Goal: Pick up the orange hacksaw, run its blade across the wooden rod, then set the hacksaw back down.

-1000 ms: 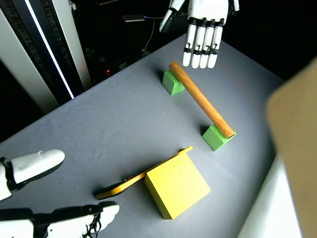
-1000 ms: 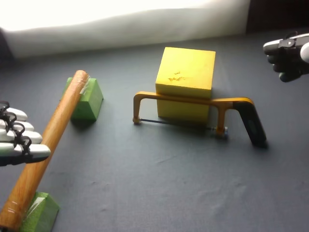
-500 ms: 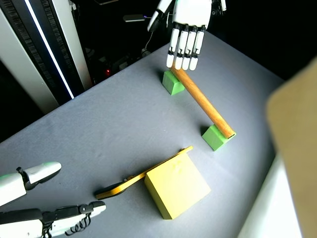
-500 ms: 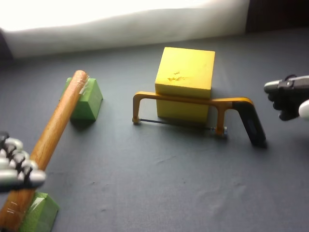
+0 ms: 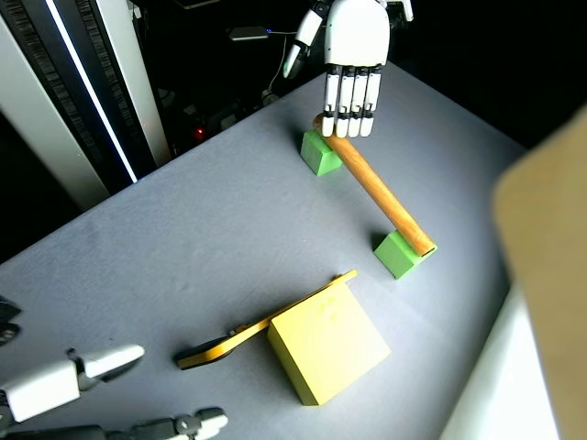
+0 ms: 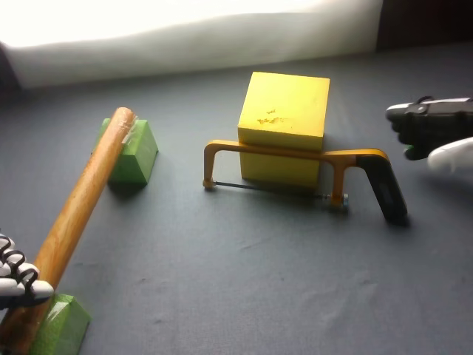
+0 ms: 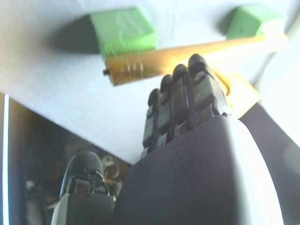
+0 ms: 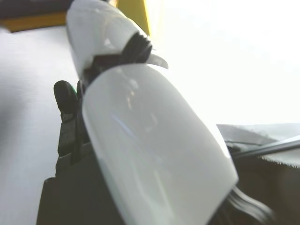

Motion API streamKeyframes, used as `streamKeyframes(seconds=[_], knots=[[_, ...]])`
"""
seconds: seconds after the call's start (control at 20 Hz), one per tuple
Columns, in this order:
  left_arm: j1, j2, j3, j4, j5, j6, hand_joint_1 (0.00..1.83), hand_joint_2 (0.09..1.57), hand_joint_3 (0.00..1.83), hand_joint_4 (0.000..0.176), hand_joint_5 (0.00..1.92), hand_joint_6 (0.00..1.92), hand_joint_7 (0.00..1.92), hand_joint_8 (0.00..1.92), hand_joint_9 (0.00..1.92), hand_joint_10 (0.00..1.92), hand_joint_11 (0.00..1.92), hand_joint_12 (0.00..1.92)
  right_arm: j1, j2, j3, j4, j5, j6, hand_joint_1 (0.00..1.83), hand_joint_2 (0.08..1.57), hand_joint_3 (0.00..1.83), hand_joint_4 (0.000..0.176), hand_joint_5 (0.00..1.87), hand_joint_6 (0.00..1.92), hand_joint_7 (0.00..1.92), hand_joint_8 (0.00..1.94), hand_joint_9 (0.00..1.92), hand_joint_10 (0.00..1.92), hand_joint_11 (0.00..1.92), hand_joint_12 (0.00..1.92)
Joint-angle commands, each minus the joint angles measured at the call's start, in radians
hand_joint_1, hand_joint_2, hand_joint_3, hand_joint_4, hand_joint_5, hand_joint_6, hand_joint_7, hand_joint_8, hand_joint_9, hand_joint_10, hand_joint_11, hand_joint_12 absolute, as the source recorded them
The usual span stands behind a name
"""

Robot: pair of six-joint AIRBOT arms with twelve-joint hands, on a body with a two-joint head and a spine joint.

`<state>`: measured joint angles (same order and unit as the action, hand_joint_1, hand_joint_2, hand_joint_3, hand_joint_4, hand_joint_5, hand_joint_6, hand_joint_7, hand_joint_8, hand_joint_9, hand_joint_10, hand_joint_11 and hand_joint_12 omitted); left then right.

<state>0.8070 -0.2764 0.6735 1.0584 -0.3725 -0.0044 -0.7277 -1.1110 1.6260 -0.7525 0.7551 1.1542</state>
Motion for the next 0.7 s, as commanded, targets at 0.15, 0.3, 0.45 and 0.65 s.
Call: streamKeyframes(seconds=[0.15, 0.3, 0.45, 0.65], knots=[[-0.007, -0.002, 0.008, -0.022, -0.022, -0.004, 0.00, 1.18, 0.00, 0.000, 0.13, 0.00, 0.13, 0.00, 0.08, 0.00, 0.00, 0.10, 0.022, -0.026, 0.001, 0.068, 0.048, 0.013, 1.02, 1.23, 0.00, 0.000, 0.12, 0.01, 0.06, 0.00, 0.08, 0.00, 0.00, 0.58], [-0.011, -0.003, 0.005, -0.022, -0.026, -0.004, 0.00, 1.17, 0.00, 0.000, 0.13, 0.00, 0.12, 0.01, 0.07, 0.01, 0.01, 0.07, 0.040, -0.042, -0.001, 0.073, 0.041, 0.008, 1.02, 1.22, 0.00, 0.000, 0.11, 0.00, 0.03, 0.00, 0.07, 0.00, 0.00, 0.57], [-0.010, -0.003, 0.003, -0.023, -0.026, -0.004, 0.00, 1.17, 0.00, 0.000, 0.13, 0.00, 0.13, 0.00, 0.08, 0.00, 0.00, 0.12, 0.040, -0.058, -0.014, 0.127, 0.054, -0.030, 0.99, 1.21, 0.00, 0.000, 0.12, 0.00, 0.06, 0.00, 0.09, 0.00, 0.00, 0.72], [-0.014, -0.003, -0.008, -0.022, 0.018, -0.003, 0.00, 1.17, 0.00, 0.000, 0.11, 0.00, 0.10, 0.00, 0.07, 0.00, 0.00, 0.12, 0.045, -0.071, -0.054, 0.180, 0.025, -0.079, 1.00, 1.21, 0.00, 0.000, 0.14, 0.00, 0.07, 0.00, 0.11, 0.00, 0.00, 0.72]])
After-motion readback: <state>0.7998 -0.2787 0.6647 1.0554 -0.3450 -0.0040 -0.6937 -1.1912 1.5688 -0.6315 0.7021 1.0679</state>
